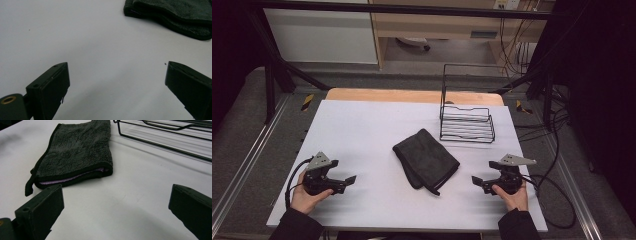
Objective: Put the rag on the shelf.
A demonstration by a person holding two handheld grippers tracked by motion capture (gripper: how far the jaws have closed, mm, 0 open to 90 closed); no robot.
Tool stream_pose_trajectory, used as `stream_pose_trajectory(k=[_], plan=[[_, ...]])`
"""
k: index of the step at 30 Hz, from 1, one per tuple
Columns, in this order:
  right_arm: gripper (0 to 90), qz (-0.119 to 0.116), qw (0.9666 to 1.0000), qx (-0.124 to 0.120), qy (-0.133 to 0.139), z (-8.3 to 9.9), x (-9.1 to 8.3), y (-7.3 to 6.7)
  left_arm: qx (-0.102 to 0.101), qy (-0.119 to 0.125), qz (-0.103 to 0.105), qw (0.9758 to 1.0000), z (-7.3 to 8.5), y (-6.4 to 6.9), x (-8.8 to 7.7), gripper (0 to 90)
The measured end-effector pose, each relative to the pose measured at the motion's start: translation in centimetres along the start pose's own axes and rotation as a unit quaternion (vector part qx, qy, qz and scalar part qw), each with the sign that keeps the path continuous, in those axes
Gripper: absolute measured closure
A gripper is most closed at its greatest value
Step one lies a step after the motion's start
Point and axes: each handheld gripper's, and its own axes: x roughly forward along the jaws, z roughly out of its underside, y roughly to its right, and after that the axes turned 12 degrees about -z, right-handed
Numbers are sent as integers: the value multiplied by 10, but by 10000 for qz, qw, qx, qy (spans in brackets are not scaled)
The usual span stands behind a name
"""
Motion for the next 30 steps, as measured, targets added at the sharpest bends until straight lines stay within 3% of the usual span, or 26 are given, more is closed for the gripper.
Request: stream_pose_trajectory(k=[13,25,30], plan=[[7,-28,9999,-91,-50,-5,11,-11,8,-2,-44,10000,2,-2,0,58],[35,-41,9992,-302,-266,-15,37,-36,15,-11,-100,9999,3,-3,1,58],[94,-114,9987,-354,-358,-21,49,-49,2,-30,-120,9999,3,-3,2,61]])
